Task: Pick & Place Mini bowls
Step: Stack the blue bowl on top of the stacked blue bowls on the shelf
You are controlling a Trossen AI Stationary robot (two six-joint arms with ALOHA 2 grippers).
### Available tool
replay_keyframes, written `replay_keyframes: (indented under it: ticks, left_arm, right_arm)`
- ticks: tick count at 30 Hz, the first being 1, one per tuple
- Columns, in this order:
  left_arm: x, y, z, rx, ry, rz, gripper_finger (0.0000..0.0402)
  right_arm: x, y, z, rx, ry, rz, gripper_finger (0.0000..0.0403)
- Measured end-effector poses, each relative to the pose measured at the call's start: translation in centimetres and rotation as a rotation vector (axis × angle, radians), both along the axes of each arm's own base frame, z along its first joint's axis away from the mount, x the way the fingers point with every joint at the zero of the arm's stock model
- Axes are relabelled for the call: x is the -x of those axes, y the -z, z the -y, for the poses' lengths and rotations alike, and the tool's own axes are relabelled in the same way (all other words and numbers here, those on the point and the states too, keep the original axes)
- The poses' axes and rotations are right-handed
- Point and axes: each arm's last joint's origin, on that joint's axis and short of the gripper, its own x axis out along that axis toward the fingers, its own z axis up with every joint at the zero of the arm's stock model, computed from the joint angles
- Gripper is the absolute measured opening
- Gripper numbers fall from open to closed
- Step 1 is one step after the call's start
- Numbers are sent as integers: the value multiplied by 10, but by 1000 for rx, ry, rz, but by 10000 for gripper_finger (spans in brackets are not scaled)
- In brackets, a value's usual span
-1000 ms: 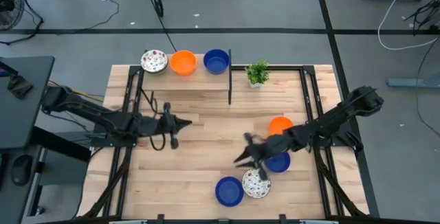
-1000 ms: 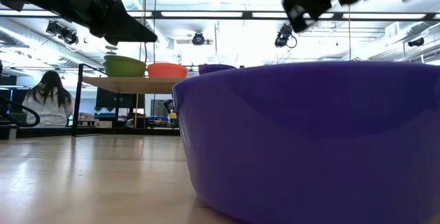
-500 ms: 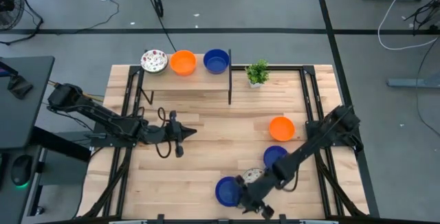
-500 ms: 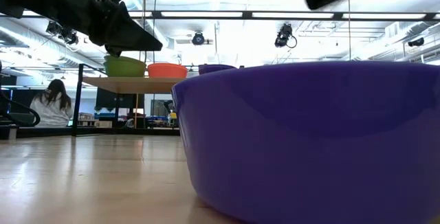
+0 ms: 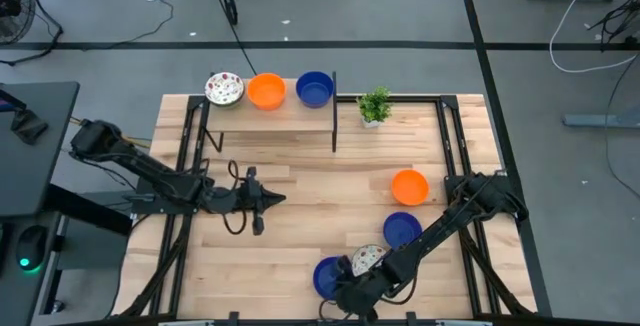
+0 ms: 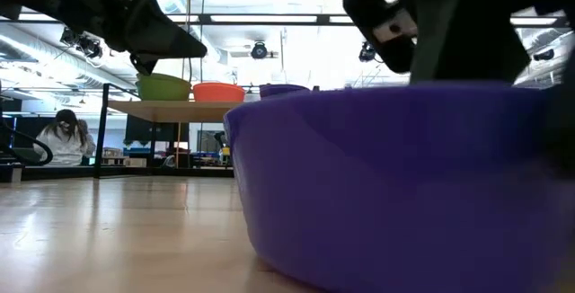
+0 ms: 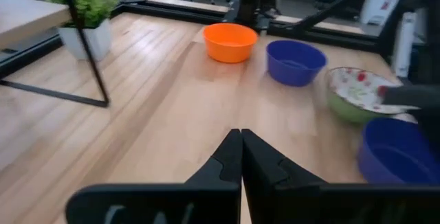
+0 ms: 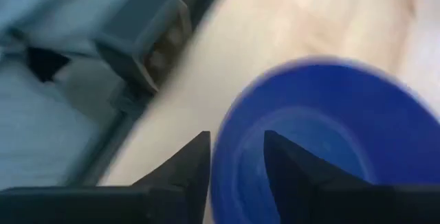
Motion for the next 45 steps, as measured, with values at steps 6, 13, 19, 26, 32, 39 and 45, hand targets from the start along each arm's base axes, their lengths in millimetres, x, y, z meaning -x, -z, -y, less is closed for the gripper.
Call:
replay_keyframes:
  ticks: [6, 13, 19, 26, 32, 39, 45]
  left_arm:
    - [4, -3, 12, -1, 30, 31, 3]
    - [6, -3, 13, -16, -24, 39, 3]
    - [6, -2, 12, -5, -42, 37, 3]
    - [6, -2, 12, -11, -46, 32, 3]
    - [6, -2, 10, -61, -83, 24, 3]
    - [4, -1, 1, -143, -139, 3, 3]
    - [-2, -1, -16, -150, -220, -6, 3]
  right_arm:
    - [0, -1, 2, 2, 107, -12, 83]
    - [-3, -5, 4, 46, 68, -1, 11]
    - [-10, -48, 27, 161, 28, 57, 5]
    - [-9, -151, 122, 324, 108, 261, 3]
    - [-9, -208, 253, 398, 287, 393, 2]
    - [-4, -234, 355, 416, 317, 422, 1]
    - [2, -226, 411, 351, 359, 390, 1]
